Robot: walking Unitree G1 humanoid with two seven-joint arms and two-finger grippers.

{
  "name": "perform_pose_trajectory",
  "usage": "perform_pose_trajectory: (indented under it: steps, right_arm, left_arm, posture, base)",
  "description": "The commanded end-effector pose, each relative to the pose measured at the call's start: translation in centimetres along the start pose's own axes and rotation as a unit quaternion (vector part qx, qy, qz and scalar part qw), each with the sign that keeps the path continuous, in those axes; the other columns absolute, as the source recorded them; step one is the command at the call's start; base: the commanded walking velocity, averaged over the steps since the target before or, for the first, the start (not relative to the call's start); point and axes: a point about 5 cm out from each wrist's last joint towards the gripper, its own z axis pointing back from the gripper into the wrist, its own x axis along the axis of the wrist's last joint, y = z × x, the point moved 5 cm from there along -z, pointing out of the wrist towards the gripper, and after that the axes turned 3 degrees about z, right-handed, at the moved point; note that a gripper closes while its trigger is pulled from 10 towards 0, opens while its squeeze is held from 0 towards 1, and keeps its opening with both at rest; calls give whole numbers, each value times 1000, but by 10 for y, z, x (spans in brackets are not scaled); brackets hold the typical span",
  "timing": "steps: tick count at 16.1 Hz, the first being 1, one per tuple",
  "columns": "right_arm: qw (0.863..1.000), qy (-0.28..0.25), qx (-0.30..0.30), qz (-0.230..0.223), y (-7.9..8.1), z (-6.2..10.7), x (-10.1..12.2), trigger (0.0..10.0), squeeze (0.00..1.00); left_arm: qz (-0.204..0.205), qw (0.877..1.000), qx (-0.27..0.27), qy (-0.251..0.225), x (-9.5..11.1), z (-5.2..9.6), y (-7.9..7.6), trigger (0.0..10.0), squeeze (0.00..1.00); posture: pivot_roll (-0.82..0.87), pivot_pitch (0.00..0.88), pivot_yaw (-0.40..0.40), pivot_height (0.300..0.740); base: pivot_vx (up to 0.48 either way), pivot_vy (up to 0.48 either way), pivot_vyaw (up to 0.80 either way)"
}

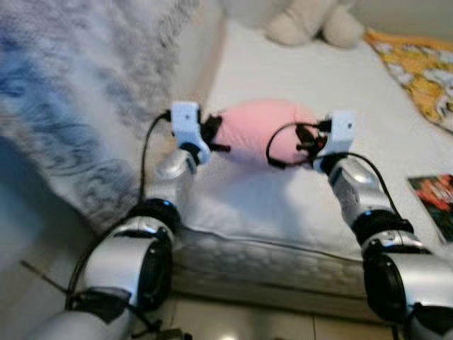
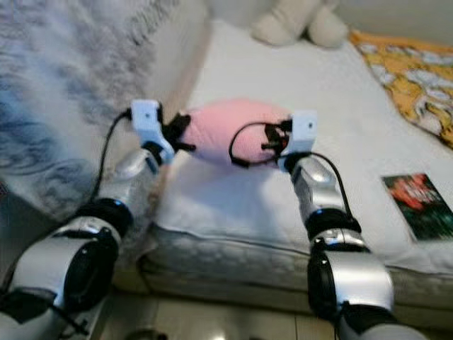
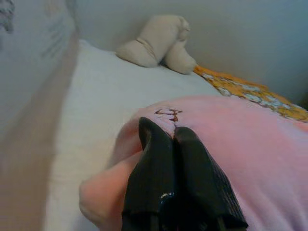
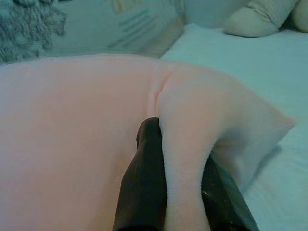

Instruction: Clean up the room

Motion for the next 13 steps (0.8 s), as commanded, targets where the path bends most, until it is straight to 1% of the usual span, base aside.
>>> perform_pose_trajectory:
  steps: [1,2,4,6,7,8,9,10,11,13]
  right_arm:
    - [1000,-15,-15,20,-13,0,15,0,243]
    - [999,-15,-18,21,-16,0,17,0,243]
    - [1000,-10,-18,21,-16,1,13,0,247]
    - [1000,-5,-11,21,-13,1,10,0,251]
    - [999,3,-5,33,-10,-1,10,0,263]
    - [998,12,-8,56,-9,-6,17,0,271]
    - [998,13,-9,63,-9,-7,19,0,275]
    - [994,6,-11,107,-6,-16,41,0,278]
    - [993,1,-14,121,-5,-18,50,0,286]
    - [983,-26,-31,181,0,-26,85,0,286]
  left_arm:
    - [-17,1000,-18,-11,10,-7,-15,0,0]
    - [-17,1000,-23,-11,9,-8,-19,0,0]
    - [-20,999,-28,-10,7,-9,-25,0,0]
    - [-28,999,-25,-6,7,-10,-26,0,0]
    - [-38,999,-14,-1,10,-13,-24,0,0]
    - [-39,999,1,4,22,-18,-18,0,0]
    - [-41,999,6,4,25,-19,-17,0,0]
    - [-55,998,28,-7,51,-25,-9,0,0]
    - [-60,998,34,-13,61,-27,-8,0,0]
    - [-85,994,53,-39,91,-32,-6,0,0]
  posture:
    - [8,0,-52,740]
    - [10,0,-54,740]
    - [14,0,-57,740]
    - [20,0,-63,740]
    - [23,0,-69,740]
    - [23,0,-78,740]
    - [23,0,-78,740]
    - [16,0,-79,740]
    - [10,0,-78,740]
    - [2,0,-78,740]
  base:
    - [0,0,0]
    - [0,0,0]
    - [0,0,0]
    - [0,0,0]
    - [0,0,0]
    - [0,0,0]
    - [0,0,0]
    - [0,0,0]
    - [0,0,0]
    - [0,0,0]
